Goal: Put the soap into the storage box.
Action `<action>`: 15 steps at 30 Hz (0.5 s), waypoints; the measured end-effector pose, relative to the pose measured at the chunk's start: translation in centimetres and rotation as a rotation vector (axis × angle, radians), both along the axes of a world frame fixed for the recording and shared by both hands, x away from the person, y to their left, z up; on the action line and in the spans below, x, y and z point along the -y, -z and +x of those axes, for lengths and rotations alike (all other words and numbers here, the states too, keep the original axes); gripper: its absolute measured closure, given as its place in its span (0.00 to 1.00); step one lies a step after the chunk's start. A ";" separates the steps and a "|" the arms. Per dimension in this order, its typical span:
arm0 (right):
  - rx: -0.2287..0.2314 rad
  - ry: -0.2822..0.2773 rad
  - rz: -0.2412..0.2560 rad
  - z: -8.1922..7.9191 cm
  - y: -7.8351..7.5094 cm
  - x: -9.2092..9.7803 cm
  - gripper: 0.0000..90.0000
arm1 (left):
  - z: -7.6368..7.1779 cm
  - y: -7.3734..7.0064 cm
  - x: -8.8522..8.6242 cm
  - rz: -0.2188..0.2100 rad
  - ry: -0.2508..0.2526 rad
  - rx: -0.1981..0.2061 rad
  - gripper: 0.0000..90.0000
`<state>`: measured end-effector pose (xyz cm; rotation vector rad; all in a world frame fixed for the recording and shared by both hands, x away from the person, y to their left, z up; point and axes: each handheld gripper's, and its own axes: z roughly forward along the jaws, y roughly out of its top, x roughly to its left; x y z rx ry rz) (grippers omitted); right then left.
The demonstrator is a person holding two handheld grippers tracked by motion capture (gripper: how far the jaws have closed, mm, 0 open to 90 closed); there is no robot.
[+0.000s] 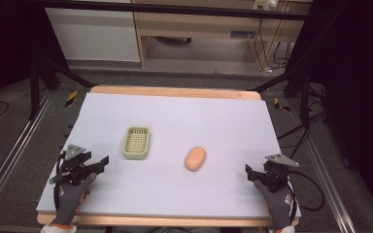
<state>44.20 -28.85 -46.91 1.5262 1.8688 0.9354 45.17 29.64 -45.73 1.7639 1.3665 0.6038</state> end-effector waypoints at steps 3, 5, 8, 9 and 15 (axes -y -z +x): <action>-0.002 -0.012 0.016 -0.3 -0.2 0.1 0.15 | -0.3 -0.3 0.2 0.004 0.003 0.005 0.30; 0.000 -0.021 0.018 -0.4 -0.2 0.0 0.15 | -0.3 -0.4 0.3 0.010 0.005 0.011 0.30; -0.001 -0.026 0.007 -0.5 -0.2 -0.1 0.15 | -0.4 -0.5 0.7 0.018 0.014 0.009 0.30; -0.002 -0.025 0.006 -0.5 -0.2 -0.1 0.15 | -0.5 -0.6 0.8 0.018 0.017 0.011 0.30; -0.011 -0.025 -0.007 -0.4 -0.1 -0.2 0.14 | -0.7 -0.8 1.4 0.025 0.038 0.014 0.30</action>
